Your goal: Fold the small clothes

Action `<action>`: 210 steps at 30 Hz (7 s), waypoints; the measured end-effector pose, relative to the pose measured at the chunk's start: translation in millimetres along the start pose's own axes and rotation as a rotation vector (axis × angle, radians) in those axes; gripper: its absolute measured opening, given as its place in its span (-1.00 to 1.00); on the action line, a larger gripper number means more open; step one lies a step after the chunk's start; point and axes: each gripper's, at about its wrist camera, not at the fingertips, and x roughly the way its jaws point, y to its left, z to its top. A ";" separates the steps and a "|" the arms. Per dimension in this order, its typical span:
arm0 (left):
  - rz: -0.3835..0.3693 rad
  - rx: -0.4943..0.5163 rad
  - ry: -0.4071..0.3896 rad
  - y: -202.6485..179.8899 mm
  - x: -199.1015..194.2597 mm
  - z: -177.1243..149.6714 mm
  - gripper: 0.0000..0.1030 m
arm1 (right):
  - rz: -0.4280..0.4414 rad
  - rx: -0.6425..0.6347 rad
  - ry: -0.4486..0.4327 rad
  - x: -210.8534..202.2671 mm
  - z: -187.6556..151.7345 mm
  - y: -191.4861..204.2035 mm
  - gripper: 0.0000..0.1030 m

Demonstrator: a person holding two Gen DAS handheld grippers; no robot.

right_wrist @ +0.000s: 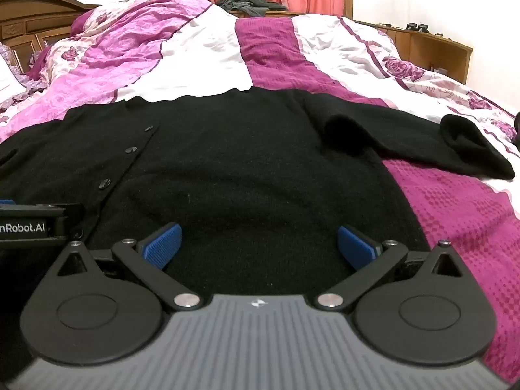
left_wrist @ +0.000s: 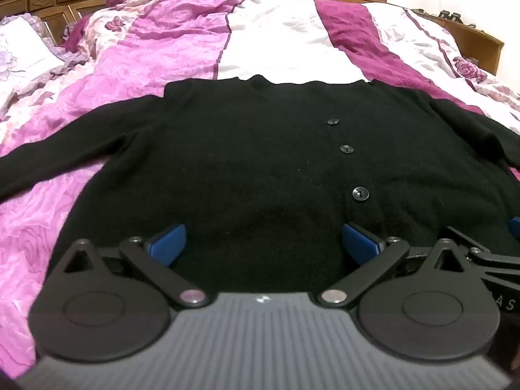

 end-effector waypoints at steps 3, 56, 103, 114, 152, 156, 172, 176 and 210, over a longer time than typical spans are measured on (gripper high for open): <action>-0.003 -0.002 -0.001 -2.6 -2.1 -1.9 1.00 | 0.001 -0.001 0.000 1.4 2.4 -0.7 1.00; 0.005 -0.001 0.004 3.4 1.9 2.6 1.00 | -0.007 -0.003 -0.017 -2.2 0.5 0.8 1.00; -0.022 -0.001 0.080 11.0 7.3 15.7 1.00 | 0.070 0.015 0.065 0.4 16.7 -14.3 1.00; -0.049 -0.024 0.108 14.2 -8.6 22.6 1.00 | 0.225 0.109 0.074 -19.4 36.3 -51.2 1.00; -0.058 0.037 0.174 -12.9 -4.6 22.0 1.00 | -0.064 0.036 -0.065 22.6 104.6 -209.3 0.70; -0.060 0.035 0.178 -12.2 -3.3 21.0 1.00 | -0.101 0.054 -0.049 38.8 108.0 -223.6 0.62; -0.052 0.070 0.169 -18.3 0.0 18.5 1.00 | -0.204 0.039 0.045 88.4 96.2 -246.7 0.27; -0.050 0.076 0.164 -19.6 0.4 17.5 1.00 | -0.215 0.041 0.046 90.5 93.6 -249.6 0.08; -0.093 0.036 0.167 -0.9 -16.7 32.3 1.00 | -0.022 0.208 -0.084 32.0 162.1 -206.6 -0.78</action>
